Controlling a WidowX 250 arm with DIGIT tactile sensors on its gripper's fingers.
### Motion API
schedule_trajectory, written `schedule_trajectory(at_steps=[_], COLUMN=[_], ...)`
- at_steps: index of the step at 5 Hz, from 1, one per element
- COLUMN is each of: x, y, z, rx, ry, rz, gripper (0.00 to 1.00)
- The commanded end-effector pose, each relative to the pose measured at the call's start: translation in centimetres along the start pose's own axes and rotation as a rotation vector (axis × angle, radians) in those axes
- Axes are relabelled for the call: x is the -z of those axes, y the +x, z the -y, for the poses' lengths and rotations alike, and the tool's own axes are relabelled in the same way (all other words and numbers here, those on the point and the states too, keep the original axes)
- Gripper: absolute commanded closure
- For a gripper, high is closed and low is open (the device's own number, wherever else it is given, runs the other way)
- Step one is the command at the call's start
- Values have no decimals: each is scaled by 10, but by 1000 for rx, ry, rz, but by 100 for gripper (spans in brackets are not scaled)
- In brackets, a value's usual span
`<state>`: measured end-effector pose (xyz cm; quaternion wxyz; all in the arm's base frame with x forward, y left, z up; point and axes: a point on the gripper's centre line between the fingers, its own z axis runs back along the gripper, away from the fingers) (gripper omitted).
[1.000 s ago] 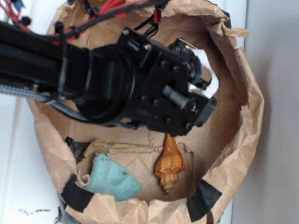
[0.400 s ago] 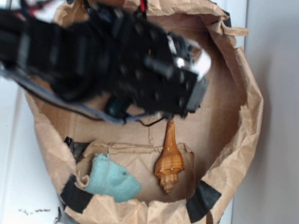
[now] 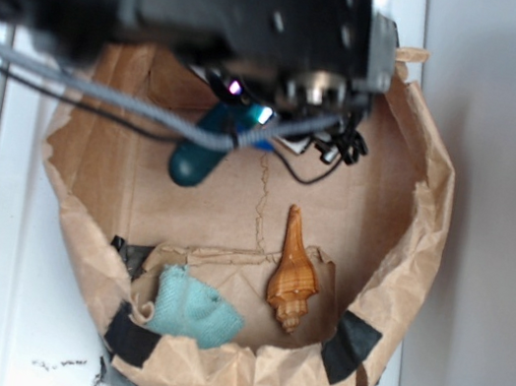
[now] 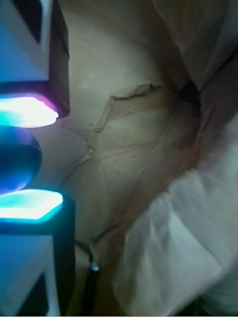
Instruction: Grab the plastic pickle.
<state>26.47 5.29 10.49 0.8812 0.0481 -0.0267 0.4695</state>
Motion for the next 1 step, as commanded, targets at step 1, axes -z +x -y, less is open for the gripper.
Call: schedule_trajectory(at_steps=[1], x=[-34], y=[10], z=[-31], rx=[53], ry=[-135], rz=[147], gripper=[100])
